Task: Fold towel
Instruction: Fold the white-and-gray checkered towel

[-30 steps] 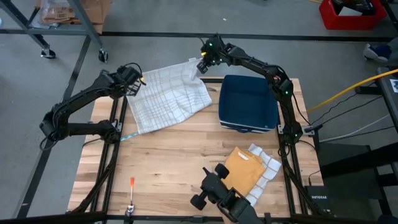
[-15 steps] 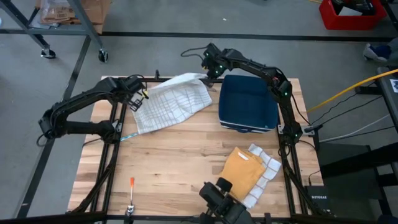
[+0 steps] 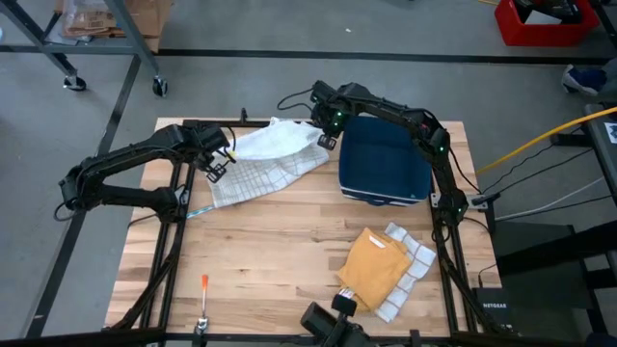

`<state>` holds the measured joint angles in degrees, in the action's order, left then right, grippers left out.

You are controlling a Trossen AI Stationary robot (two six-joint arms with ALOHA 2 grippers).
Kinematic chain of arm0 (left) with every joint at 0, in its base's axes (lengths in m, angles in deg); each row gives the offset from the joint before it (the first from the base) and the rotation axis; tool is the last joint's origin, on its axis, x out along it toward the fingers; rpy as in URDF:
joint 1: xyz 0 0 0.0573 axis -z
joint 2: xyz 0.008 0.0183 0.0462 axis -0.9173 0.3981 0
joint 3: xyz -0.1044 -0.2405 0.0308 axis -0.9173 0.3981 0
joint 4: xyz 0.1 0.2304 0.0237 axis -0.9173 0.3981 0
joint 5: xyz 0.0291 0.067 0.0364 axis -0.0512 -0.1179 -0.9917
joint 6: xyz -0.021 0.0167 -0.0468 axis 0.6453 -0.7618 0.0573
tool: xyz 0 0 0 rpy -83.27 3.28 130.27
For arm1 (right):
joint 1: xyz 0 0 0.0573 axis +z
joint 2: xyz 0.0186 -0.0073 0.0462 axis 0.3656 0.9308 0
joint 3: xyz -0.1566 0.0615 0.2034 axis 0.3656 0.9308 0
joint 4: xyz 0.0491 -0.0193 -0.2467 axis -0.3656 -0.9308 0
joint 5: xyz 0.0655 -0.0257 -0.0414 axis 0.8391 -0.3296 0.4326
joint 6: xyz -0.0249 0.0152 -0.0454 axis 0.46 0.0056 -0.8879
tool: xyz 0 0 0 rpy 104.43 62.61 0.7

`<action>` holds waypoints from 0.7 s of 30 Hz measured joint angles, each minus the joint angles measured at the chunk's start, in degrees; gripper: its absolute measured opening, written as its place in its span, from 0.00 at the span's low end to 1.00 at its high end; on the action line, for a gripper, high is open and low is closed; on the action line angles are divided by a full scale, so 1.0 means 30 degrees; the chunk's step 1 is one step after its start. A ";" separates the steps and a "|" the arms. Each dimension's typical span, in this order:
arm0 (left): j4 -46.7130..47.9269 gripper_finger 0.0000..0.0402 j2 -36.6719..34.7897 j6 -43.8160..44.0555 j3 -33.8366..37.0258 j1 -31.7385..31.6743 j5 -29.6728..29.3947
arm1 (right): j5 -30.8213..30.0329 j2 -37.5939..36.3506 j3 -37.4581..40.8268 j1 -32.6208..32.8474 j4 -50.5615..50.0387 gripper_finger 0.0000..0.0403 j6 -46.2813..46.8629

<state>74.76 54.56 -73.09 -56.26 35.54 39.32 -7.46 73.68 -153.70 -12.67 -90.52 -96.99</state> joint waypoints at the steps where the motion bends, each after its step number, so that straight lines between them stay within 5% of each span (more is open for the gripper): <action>1: 0.0125 0.02 0.0000 0.0000 0.0000 0.0085 0.0248 | 0.0006 0.0000 0.0000 0.0123 -0.0007 0.03 0.0000; 10: 0.1903 0.11 0.0000 0.0177 0.0000 0.1316 0.2579 | 0.0006 0.0000 0.0000 0.1077 -0.1513 0.04 0.0000; 21: 0.2675 0.09 0.0007 0.1421 0.0000 0.3451 0.2729 | -0.0307 0.0000 0.0000 0.1510 -0.2417 0.04 0.0007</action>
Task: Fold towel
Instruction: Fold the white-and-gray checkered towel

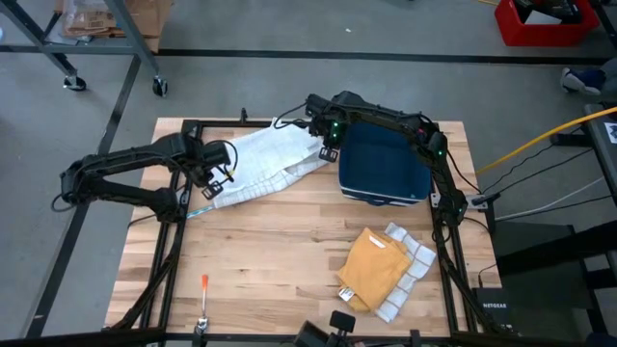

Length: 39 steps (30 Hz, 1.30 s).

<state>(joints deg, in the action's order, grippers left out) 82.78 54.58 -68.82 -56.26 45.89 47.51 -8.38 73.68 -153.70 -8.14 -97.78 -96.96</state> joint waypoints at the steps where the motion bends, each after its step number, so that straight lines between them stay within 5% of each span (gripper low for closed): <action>1: 0.0010 0.10 0.0000 -0.0003 0.0000 0.0157 0.0000 | 0.0007 0.0000 0.0000 0.0000 0.0000 0.04 0.0000; 11: -0.0247 0.22 0.0000 0.0136 0.0000 0.1319 -0.0001 | 0.0142 0.0000 0.0000 0.0000 -0.0553 0.34 0.0594; 16: -0.0576 0.21 0.0000 0.0542 0.0000 0.1792 -0.0007 | 0.2068 0.0000 -0.0007 0.0213 -0.0289 0.44 0.2650; 29: -0.0583 0.15 0.0000 -0.0130 0.0000 0.1939 -0.0080 | 0.3274 0.0503 -0.0029 0.4737 0.8549 0.46 0.3689; 39: -0.0568 0.11 0.0000 -0.1336 0.0000 0.1930 -0.0291 | 0.0983 0.3102 -0.0029 0.7297 1.4955 0.46 0.3694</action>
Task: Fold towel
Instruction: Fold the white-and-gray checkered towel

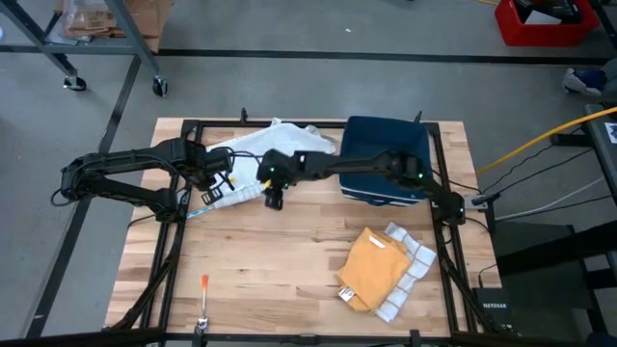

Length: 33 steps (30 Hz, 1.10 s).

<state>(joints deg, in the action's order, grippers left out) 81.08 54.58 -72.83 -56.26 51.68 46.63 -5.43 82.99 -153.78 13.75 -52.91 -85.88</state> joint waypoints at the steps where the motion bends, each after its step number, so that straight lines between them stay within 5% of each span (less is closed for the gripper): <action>1: -0.0009 0.11 0.0000 -0.0139 0.0000 0.0002 -0.0011 | -0.0261 0.0299 0.0008 0.0113 0.0389 0.46 0.0007; 14: -0.0065 0.07 0.0000 -0.0187 0.0000 -0.0005 -0.0015 | -0.1123 0.2941 0.0015 0.0324 0.2507 0.46 0.2949; 33: 0.0159 0.07 0.0007 -0.2037 0.0000 -0.0002 -0.0127 | 0.5616 0.3068 -0.0095 0.1505 -0.3935 0.46 0.4349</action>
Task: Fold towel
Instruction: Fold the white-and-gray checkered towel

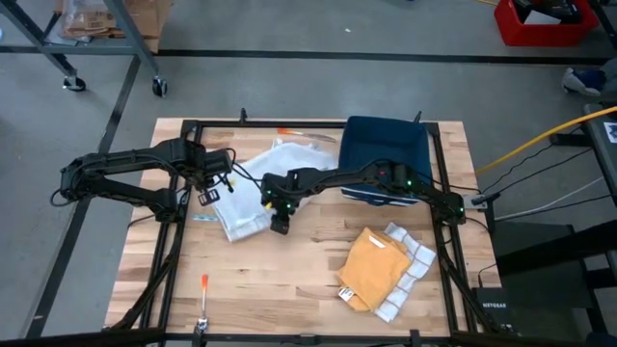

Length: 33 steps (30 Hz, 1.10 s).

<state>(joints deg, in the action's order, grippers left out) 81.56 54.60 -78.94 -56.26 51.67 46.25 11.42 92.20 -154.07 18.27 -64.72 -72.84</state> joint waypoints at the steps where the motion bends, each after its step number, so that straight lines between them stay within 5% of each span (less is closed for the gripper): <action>1: 0.0071 0.07 0.0000 -0.0229 0.0000 -0.0003 0.0000 | 0.0320 -0.0007 0.0000 0.0056 -0.0240 0.46 -0.0007; 5: 0.0975 0.07 0.0000 -0.0357 0.0000 -0.0003 0.0827 | 0.2758 -0.0002 0.0042 0.0082 -0.1639 0.46 -0.0061; 9: 0.2518 0.07 0.0000 0.0256 0.0000 0.0004 0.3664 | 0.4418 0.0044 0.0080 0.0108 -0.2784 0.46 -0.0054; 17: 0.2627 0.07 0.0000 0.2723 0.0000 0.1158 0.8753 | 0.4942 0.0066 0.0095 0.0067 -0.2830 0.46 -0.0058; 26: 0.2146 0.07 0.0000 0.6324 0.0000 0.6172 0.9081 | 0.4886 0.0066 0.0109 0.0064 -0.2826 0.46 -0.0686; 33: -0.1118 0.07 0.0000 1.0283 -0.0007 1.0369 0.8919 | 0.4862 0.0066 0.0109 0.0064 -0.2816 0.46 -0.1035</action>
<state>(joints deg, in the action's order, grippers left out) 78.20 54.60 -48.09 -56.28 82.78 73.01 26.00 92.39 -153.74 18.46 -73.16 -75.94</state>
